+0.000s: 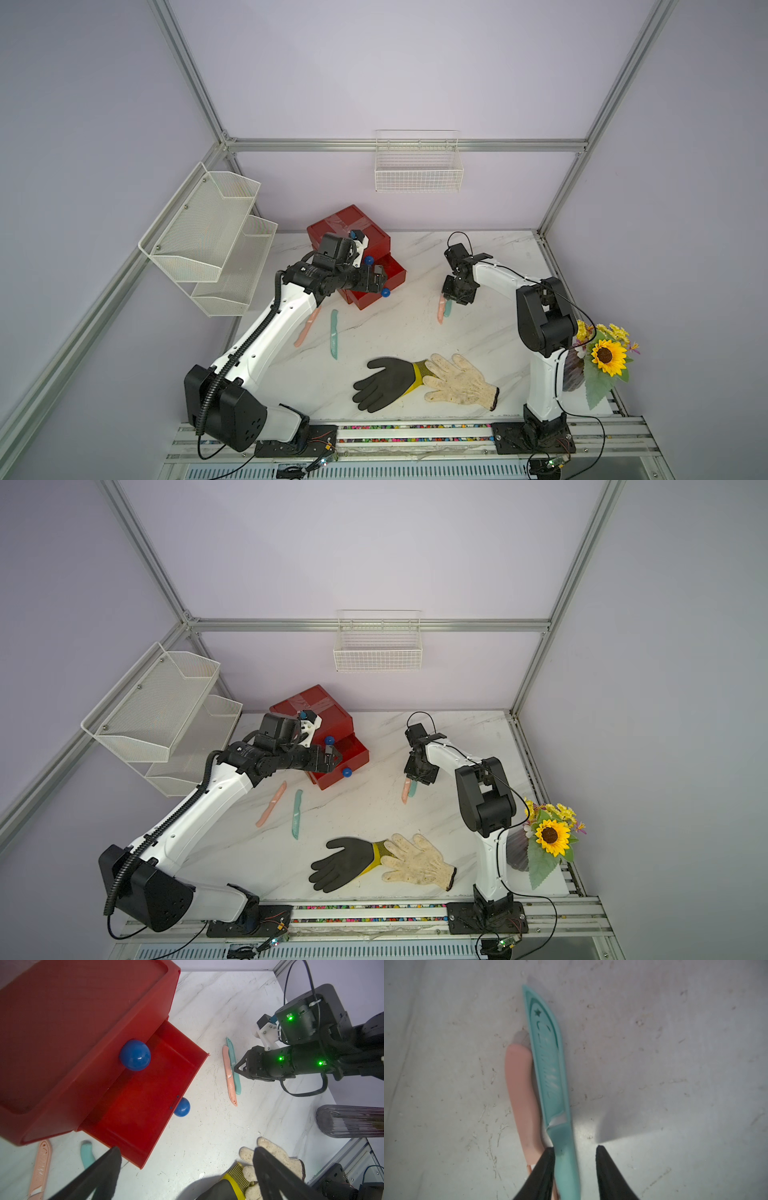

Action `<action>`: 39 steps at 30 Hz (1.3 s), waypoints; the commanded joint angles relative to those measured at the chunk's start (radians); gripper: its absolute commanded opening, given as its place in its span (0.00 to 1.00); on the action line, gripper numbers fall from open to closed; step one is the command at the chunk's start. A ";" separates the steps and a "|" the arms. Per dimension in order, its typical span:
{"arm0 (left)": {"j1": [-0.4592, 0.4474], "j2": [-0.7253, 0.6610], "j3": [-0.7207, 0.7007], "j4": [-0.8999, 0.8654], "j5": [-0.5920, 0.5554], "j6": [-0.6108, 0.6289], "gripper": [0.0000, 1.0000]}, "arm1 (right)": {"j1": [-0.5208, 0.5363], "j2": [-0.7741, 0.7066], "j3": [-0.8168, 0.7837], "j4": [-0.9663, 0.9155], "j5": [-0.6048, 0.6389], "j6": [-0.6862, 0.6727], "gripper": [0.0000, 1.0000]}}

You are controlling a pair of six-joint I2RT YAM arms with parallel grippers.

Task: Place the fruit knives into the drawer by color
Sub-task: Pick up the fruit knife from the center of the board.

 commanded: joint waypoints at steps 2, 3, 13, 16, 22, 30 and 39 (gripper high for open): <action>-0.002 -0.006 -0.002 0.043 0.006 -0.015 1.00 | 0.004 0.027 -0.027 -0.017 -0.018 -0.031 0.30; -0.002 -0.005 -0.003 0.045 0.006 -0.015 1.00 | 0.004 0.026 -0.032 -0.014 -0.025 -0.034 0.28; -0.002 0.002 -0.005 0.056 0.021 -0.028 1.00 | 0.001 0.055 -0.052 -0.013 -0.042 -0.067 0.18; -0.005 0.002 -0.001 0.054 0.027 -0.021 1.00 | -0.007 0.051 -0.061 -0.007 -0.040 -0.074 0.08; -0.020 0.003 0.013 0.046 0.025 -0.011 1.00 | -0.034 0.032 -0.055 -0.006 -0.043 -0.087 0.02; -0.024 0.044 0.020 0.048 0.023 -0.007 1.00 | -0.050 -0.013 -0.008 -0.035 -0.074 -0.088 0.03; -0.028 0.069 0.029 0.058 0.075 -0.004 1.00 | -0.049 -0.077 -0.030 -0.045 -0.108 -0.062 0.03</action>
